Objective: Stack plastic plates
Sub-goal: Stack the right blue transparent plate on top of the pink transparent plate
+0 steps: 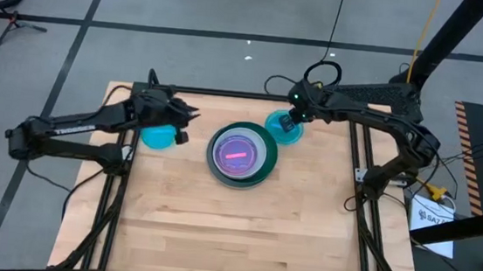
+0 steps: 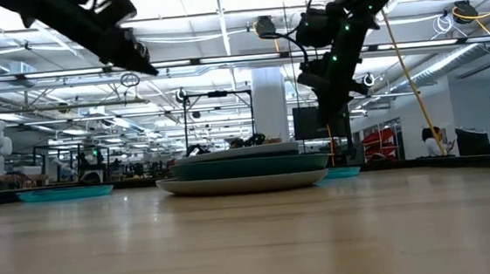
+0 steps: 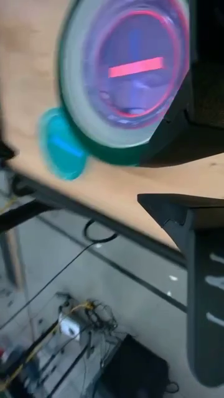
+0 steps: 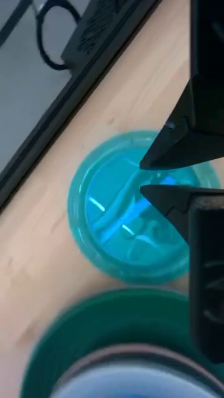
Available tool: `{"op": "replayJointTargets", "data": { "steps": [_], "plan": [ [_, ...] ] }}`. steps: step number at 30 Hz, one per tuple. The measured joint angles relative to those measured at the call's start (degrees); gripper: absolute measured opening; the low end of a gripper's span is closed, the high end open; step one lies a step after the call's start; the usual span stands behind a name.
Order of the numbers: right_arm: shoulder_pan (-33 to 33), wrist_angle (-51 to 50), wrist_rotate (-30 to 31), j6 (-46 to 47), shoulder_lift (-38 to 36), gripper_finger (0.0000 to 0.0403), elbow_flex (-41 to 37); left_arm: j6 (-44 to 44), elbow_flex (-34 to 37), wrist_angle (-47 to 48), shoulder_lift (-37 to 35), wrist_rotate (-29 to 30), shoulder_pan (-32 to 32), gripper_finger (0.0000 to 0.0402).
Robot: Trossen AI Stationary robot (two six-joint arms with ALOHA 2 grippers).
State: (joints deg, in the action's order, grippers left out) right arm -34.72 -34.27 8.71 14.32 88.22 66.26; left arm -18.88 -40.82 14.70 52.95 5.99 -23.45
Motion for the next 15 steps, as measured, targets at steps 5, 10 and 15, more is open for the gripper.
{"op": "replayJointTargets", "data": {
  "steps": [5,10,15],
  "plan": [
    [-3.20,-2.23,-0.09,0.43,0.70,0.0051,-0.07,3.97,0.00,0.78,-5.71,0.03,-0.25,0.0086],
    [-4.93,-3.28,-2.89,1.52,1.81,0.0084,-0.11,5.48,0.00,1.92,-8.75,0.04,-0.21,0.0086],
    [-6.25,-3.43,-2.93,2.17,4.58,0.0123,-0.13,5.93,0.00,2.64,-9.82,0.07,-0.17,0.0086]
  ]
}}
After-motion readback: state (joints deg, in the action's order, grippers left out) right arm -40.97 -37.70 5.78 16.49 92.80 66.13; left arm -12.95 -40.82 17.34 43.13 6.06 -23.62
